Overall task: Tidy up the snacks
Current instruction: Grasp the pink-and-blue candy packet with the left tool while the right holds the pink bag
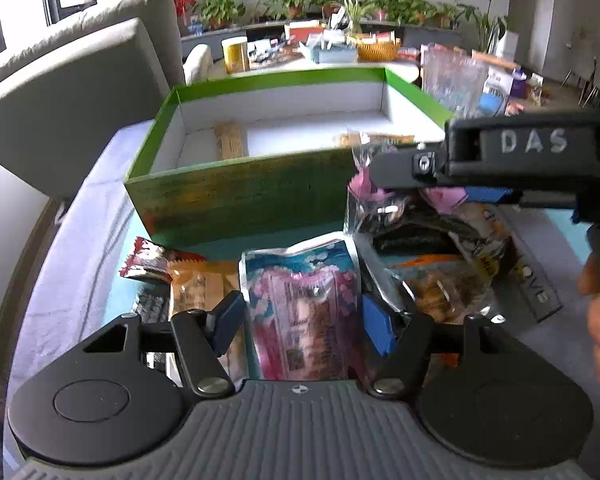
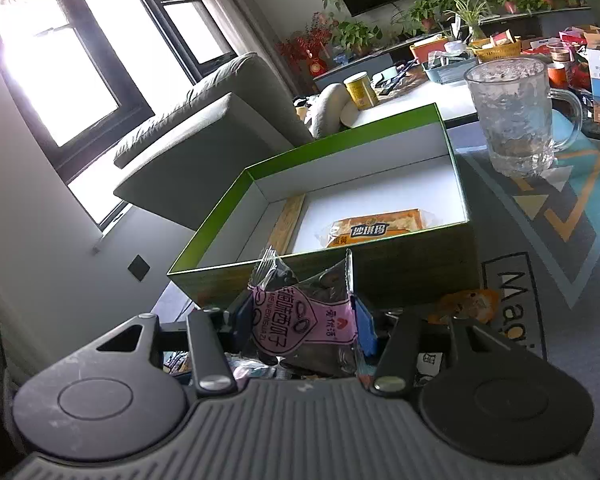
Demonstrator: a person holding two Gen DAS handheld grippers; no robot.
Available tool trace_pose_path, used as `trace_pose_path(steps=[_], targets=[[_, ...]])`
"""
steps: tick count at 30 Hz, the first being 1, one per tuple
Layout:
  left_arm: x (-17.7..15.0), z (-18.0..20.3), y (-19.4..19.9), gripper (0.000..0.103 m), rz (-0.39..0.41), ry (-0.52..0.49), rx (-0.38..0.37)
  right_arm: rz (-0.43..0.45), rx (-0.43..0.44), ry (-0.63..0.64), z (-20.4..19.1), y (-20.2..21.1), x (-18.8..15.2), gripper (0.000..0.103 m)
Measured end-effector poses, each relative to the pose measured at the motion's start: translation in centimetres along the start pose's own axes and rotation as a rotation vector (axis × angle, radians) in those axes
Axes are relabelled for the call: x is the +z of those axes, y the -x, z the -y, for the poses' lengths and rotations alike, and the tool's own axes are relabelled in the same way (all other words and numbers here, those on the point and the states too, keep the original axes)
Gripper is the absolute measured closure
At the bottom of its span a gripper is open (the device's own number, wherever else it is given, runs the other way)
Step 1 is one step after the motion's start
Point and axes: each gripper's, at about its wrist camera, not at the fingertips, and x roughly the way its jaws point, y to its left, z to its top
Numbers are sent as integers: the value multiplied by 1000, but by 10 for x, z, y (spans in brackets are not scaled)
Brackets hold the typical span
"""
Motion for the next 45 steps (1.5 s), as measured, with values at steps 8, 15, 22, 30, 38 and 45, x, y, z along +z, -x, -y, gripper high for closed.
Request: trace_pose_path(steps=[8,15,22,30,38,45], targets=[[6,-9,16,42,50,1,-9,15,6,1,-2,5,0,54],[-3,-10,-4,41,-78,27,6,17,7,2,-3,7,0,54],[-8,-14,3,41,-112,48,4,14,10,-3,-3,7,0,54],[-8,-15,6,41,-121,61,3,10,25,10,-6,6,-1,54],[-8,-19,6,37,-118,109,2,13,29,11,-5,7,0,54],[-7,-19,14,49,-75,115,-34,13,31,11,-6,7,0,54]])
